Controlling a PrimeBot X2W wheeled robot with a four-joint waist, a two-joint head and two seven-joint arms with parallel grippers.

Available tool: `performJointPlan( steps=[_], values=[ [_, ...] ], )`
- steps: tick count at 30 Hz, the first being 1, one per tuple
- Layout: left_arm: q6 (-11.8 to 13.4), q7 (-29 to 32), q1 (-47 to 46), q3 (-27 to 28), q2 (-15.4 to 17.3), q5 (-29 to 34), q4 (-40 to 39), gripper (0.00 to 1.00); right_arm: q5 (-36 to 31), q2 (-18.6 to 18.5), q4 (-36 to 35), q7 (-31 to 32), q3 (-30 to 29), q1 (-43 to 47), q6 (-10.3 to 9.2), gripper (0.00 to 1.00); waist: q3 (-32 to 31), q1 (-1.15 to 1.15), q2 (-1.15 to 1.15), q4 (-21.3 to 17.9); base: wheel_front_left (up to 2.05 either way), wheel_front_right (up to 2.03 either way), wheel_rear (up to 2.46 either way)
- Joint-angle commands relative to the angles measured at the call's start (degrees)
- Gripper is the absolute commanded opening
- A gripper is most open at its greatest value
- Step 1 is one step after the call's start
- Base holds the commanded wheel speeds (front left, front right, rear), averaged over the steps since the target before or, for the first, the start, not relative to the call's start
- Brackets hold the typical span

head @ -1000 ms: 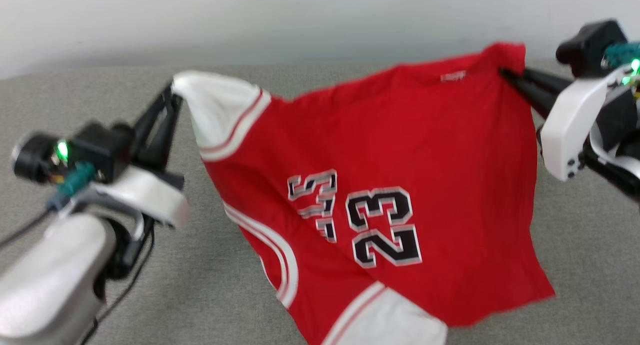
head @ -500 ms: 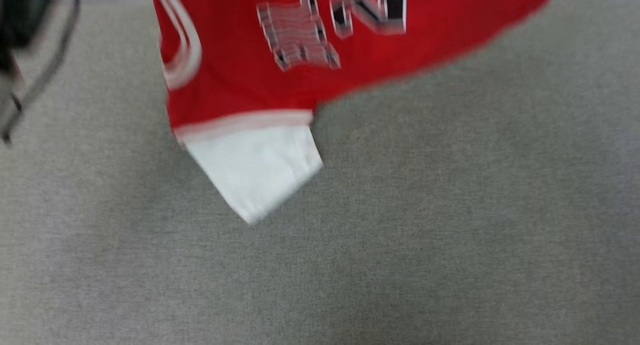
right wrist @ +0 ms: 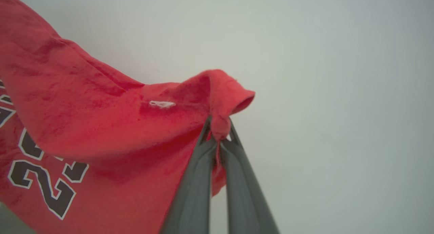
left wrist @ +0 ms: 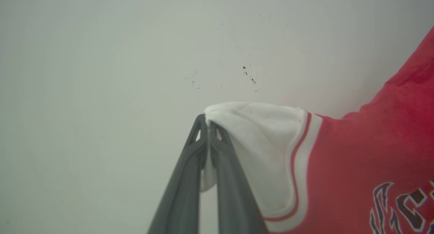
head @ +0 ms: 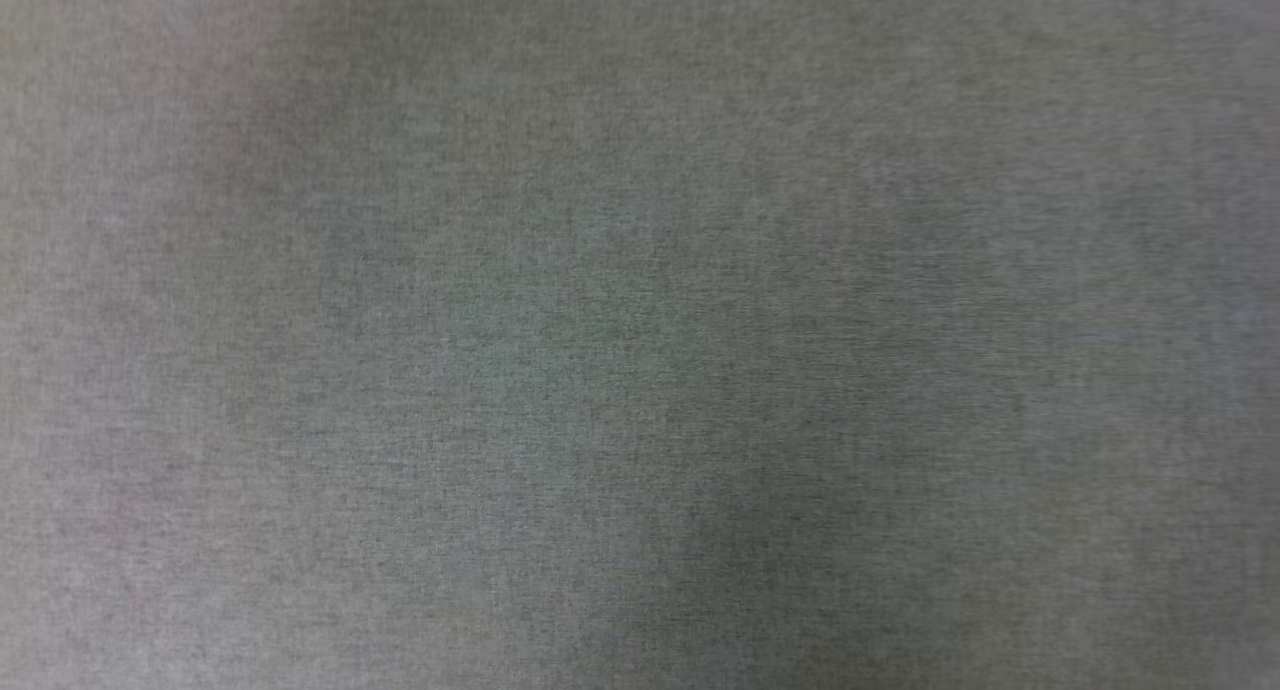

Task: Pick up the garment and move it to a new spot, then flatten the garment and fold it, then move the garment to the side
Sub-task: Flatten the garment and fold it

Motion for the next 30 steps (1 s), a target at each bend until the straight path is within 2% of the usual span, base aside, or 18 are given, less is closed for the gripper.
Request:
performJointPlan(
  steps=[1,8,13,16,22,30],
  values=[
    [-0.27,-0.76,-2.22,-0.44,-0.71,0.56,1.46,0.0,-0.79,0.52,1.79,-0.92,0.3,-2.57,-0.04,0.0,1.49,-0.01,0.0,0.99,0.0,0.0,0.0],
    [-1.01,-3.6,-6.21,-1.75,-2.48,1.03,9.5,0.0,-2.01,3.09,10.69,-4.67,1.76,-8.79,-0.04,0.0,3.71,-0.01,0.0,1.92,0.0,0.0,0.0],
    [-1.4,-6.73,-2.57,-2.72,-3.78,-0.21,14.24,0.0,-0.95,3.93,16.22,-6.86,4.19,-7.4,-0.04,0.0,4.53,-0.01,0.0,2.54,0.0,0.0,0.0],
    [-1.66,-8.46,-0.38,-3.78,-4.21,-0.43,16.64,0.0,0.62,4.78,18.58,-8.42,6.0,-4.92,-0.04,0.0,4.53,-0.01,0.0,2.52,0.0,0.0,0.0],
    [-2.04,-12.39,8.24,-5.83,-4.95,-1.69,19.84,0.0,4.77,4.0,20.95,-12.8,10.91,3.08,-0.05,0.0,2.63,-0.01,0.0,2.88,0.0,0.0,0.0],
    [-1.64,-15.89,27.17,-7.1,-4.24,-4.7,17.75,0.0,13.44,2.21,16.77,-17.13,19.97,19.08,-0.05,0.0,-3.66,-0.01,0.0,2.3,0.0,0.0,0.0]
  ],
)
